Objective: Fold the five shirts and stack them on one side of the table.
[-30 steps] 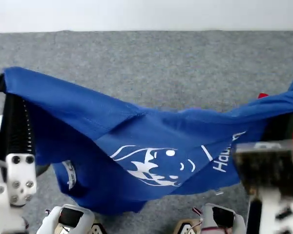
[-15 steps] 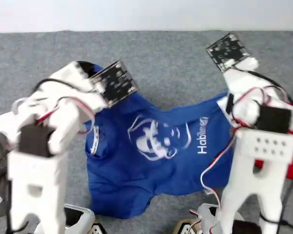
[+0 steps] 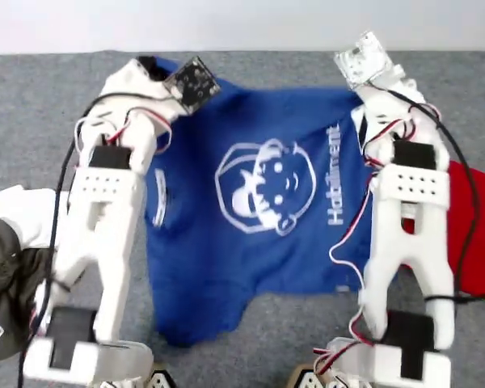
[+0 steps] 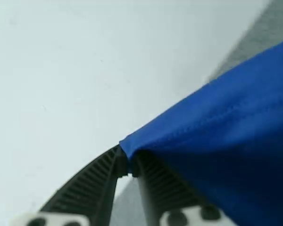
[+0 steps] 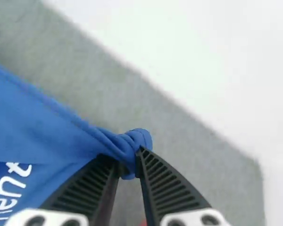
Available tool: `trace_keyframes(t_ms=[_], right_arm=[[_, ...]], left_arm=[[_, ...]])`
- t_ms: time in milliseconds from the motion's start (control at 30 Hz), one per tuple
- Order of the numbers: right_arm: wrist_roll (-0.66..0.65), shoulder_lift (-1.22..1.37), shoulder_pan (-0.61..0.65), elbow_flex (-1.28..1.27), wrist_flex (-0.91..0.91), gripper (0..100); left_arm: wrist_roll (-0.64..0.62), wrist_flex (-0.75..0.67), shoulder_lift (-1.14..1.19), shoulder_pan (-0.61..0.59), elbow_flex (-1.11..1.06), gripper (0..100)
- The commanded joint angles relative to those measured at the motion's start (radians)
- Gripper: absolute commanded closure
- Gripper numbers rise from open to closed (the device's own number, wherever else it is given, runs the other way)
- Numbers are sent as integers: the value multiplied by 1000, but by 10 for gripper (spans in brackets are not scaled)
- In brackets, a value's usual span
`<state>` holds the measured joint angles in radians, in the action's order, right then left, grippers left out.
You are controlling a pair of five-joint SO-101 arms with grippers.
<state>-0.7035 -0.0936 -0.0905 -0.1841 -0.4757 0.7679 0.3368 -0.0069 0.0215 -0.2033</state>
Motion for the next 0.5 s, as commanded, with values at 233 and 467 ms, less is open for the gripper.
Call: trace_keyframes(t_ms=[233, 467], right_arm=[[-103, 208, 15, 201, 162, 989], [-121, 219, 10, 221, 21, 989]], left_arm=[[6, -41, 342, 5, 464, 994], [8, 374, 296, 35, 532, 994]])
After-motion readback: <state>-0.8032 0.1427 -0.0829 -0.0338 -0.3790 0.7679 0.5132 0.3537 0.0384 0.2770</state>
